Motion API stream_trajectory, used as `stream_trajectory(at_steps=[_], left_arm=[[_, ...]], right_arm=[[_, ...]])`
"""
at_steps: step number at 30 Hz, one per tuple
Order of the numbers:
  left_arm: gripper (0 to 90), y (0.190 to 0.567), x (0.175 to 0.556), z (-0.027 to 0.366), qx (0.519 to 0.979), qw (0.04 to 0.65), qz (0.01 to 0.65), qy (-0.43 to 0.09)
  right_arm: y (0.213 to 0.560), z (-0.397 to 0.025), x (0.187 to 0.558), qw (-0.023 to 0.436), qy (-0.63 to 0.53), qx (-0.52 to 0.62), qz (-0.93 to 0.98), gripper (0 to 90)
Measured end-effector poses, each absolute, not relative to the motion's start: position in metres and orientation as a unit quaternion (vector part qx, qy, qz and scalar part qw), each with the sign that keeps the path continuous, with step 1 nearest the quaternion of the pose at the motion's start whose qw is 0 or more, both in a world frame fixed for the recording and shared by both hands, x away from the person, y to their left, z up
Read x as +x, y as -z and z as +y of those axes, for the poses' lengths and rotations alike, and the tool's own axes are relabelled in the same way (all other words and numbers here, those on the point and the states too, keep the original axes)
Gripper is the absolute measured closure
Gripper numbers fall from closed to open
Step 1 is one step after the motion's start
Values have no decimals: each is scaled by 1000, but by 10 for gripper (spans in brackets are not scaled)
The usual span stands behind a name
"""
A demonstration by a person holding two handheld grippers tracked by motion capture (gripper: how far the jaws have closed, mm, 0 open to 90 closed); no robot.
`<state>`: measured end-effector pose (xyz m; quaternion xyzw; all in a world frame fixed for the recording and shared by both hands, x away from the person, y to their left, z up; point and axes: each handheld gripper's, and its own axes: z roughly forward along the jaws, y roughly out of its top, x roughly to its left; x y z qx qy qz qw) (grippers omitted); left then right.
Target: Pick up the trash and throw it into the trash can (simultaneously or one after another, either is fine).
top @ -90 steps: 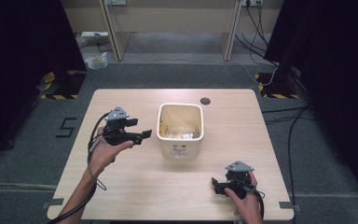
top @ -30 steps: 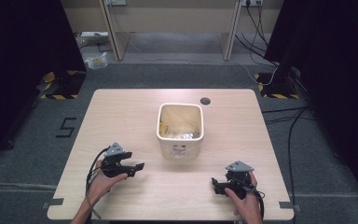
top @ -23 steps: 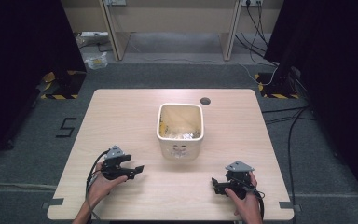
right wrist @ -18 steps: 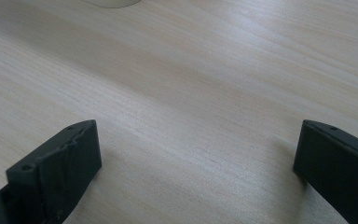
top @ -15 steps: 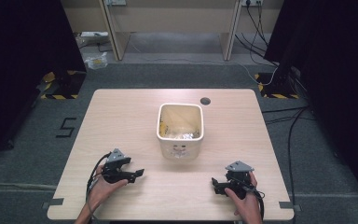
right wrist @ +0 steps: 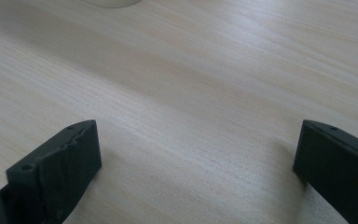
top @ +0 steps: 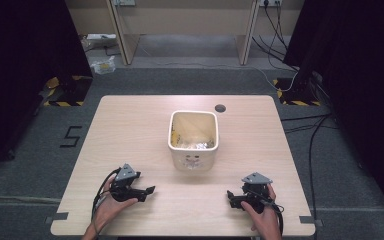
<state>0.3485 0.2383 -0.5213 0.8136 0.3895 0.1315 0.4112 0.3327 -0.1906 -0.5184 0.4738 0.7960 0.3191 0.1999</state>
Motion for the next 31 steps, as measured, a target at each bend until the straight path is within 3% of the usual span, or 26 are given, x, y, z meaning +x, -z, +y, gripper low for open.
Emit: stream_trajectory(at_steps=[14, 31], left_arm=[[148, 523, 338, 236, 835, 376, 370, -155], [142, 523, 338, 236, 834, 377, 371, -155]], right_arm=[[518, -191, 333, 200, -319, 474, 796, 9], [518, -190, 333, 200, -319, 474, 796, 8]])
